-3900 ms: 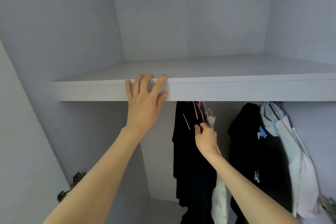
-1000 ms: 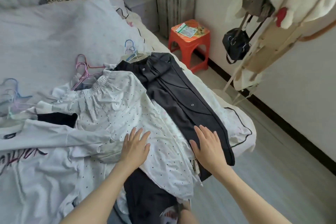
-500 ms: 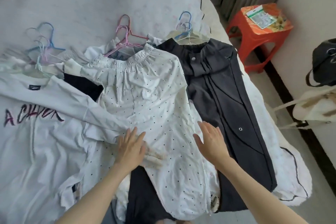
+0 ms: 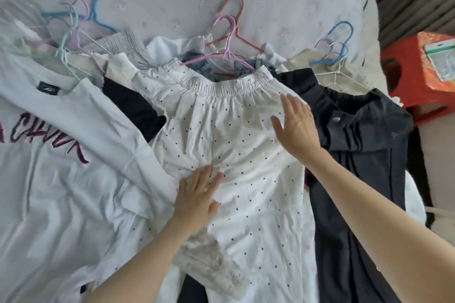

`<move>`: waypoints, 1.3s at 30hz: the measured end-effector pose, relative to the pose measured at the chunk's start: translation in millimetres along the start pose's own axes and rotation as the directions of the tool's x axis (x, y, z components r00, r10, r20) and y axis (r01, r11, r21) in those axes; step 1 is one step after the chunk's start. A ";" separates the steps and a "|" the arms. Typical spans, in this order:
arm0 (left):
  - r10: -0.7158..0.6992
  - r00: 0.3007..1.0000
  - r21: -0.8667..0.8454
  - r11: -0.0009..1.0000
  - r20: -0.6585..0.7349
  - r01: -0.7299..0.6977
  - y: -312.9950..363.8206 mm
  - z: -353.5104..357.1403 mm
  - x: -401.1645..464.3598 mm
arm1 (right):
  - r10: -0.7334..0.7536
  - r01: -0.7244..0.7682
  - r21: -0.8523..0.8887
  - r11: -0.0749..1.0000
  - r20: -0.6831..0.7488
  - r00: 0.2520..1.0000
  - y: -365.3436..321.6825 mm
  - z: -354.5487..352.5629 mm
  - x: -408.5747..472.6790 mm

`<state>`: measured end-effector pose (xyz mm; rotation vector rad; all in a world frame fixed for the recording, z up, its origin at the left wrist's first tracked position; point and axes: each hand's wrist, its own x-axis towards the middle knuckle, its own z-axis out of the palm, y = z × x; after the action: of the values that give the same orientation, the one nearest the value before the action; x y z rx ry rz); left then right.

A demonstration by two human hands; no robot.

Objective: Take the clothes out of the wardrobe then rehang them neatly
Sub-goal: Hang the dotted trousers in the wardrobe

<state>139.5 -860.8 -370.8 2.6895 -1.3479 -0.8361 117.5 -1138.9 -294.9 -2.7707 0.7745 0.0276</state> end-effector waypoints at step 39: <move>0.072 0.784 -0.053 0.990 -0.617 -0.133 91.2 -156.6 -67.4 | 0.652 -0.403 0.757 0.514 -0.040 0.757 31.7 -130.8 -279.8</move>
<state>113.1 -901.2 -183.5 2.4421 -1.2223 0.0200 -145.5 -1056.8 -151.7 -1.7056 1.3643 -0.5194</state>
